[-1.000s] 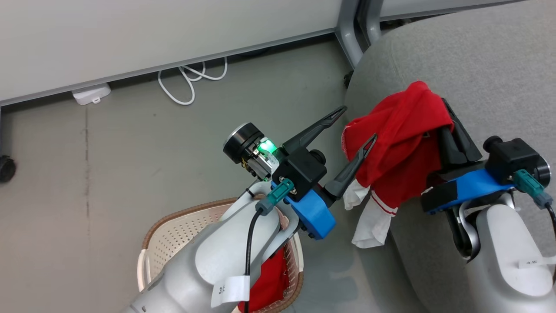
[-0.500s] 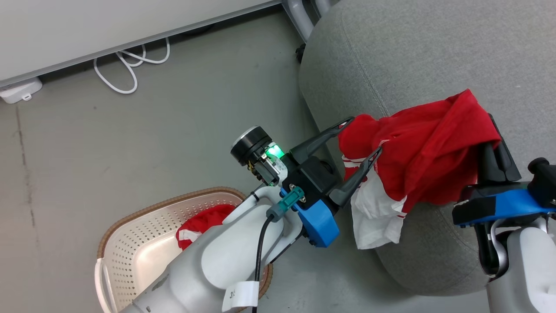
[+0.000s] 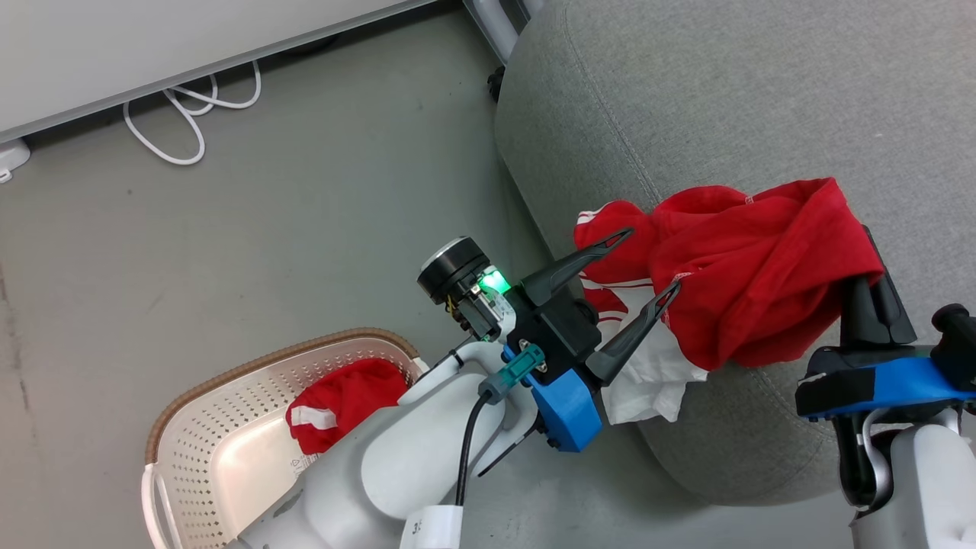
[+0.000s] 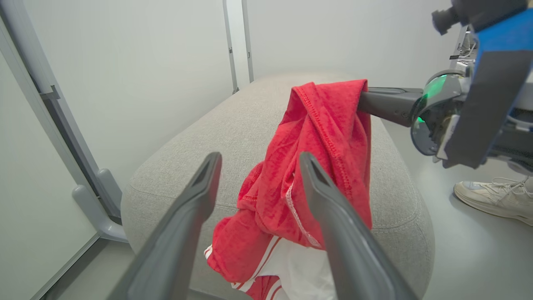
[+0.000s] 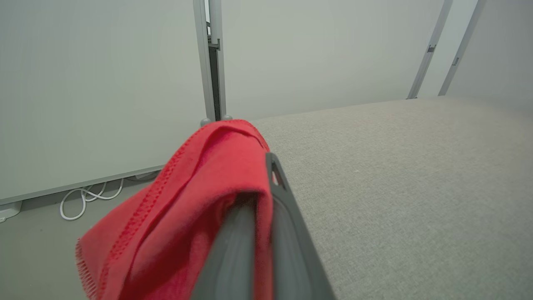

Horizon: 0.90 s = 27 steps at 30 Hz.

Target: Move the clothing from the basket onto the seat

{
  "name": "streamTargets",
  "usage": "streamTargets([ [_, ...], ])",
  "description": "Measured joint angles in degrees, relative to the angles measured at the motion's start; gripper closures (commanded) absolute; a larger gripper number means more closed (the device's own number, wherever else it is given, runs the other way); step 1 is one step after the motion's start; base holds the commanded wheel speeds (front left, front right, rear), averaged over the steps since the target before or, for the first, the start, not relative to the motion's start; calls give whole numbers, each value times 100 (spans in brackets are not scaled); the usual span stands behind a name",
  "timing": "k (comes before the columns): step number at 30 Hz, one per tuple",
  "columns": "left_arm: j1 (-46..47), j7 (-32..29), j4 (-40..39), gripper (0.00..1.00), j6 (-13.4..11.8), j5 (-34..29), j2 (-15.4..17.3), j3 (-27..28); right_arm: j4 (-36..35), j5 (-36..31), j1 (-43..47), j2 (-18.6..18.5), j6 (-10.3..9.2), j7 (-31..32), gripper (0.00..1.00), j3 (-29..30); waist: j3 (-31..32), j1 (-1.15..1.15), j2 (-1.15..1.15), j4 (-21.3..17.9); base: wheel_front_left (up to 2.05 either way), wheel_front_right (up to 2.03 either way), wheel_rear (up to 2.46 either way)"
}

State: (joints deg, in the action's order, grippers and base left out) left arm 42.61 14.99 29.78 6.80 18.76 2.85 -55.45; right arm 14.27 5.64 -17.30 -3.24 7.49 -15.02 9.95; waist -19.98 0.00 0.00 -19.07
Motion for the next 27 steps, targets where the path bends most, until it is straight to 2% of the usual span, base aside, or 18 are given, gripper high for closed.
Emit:
streamTargets([
  [10, -20, 0, -58, 0, 1, 24, 0, 34, -90, 53, -30, 25, 0, 0, 100, 3, -31, 0, 0, -5, 0, 0, 0],
  [15, 6, 0, -103, 0, -1, -22, 0, 107, -274, 18, -347, 12, 0, 0, 100, -82, -144, 0, 0, 1, 0, 0, 0],
  [22, 213, 0, -180, 0, -1, -174, 60, 223, -634, 53, -1324, -392, 0, 0, 100, -31, -535, 0, 0, 22, 0, 0, 0],
  [27, 441, 0, -191, 0, 0, -265, 132, 257, -926, 131, -2267, -836, 0, -1, 100, 386, -995, 0, 0, 62, 0, 0, 0],
])
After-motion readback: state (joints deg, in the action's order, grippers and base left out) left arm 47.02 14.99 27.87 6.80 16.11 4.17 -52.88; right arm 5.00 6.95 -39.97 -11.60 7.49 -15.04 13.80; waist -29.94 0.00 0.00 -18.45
